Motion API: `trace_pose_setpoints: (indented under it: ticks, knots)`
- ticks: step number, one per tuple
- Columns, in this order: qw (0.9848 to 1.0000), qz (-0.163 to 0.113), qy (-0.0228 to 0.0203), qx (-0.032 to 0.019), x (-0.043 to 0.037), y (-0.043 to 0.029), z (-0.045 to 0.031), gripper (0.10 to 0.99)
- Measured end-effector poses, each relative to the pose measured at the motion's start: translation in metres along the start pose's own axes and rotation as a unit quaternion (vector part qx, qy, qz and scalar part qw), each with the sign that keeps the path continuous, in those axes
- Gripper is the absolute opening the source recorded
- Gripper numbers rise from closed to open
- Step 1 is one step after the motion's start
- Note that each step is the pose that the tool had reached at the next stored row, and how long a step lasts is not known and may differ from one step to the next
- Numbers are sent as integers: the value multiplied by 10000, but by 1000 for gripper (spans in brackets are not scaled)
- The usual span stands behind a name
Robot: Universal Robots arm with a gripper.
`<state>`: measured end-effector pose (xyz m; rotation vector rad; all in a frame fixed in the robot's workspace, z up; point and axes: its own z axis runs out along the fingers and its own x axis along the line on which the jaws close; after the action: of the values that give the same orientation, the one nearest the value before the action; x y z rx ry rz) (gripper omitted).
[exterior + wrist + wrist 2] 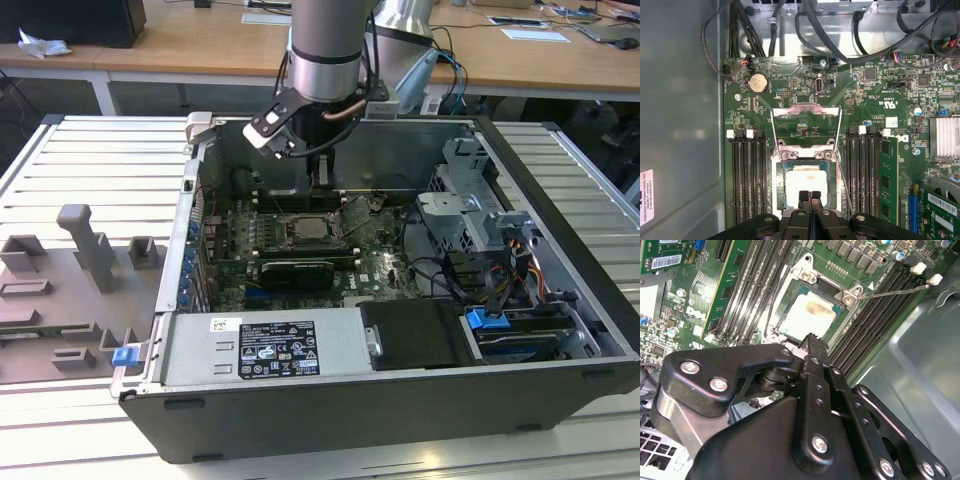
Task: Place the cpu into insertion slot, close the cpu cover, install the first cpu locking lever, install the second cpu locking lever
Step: 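Close the cpu cover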
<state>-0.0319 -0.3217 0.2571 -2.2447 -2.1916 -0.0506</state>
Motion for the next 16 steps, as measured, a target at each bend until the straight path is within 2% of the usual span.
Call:
trace_pose_setpoints:
  ticks: [5,11,15,16]
  knots:
    - [10000,0,1,0,0,0,-22,106]
    - [10000,-1,-7,0,6,5,-192,106]
    - [10000,-2,-6,-3,7,15,-183,106]
    - [10000,-8,-7,-3,7,57,-174,106]
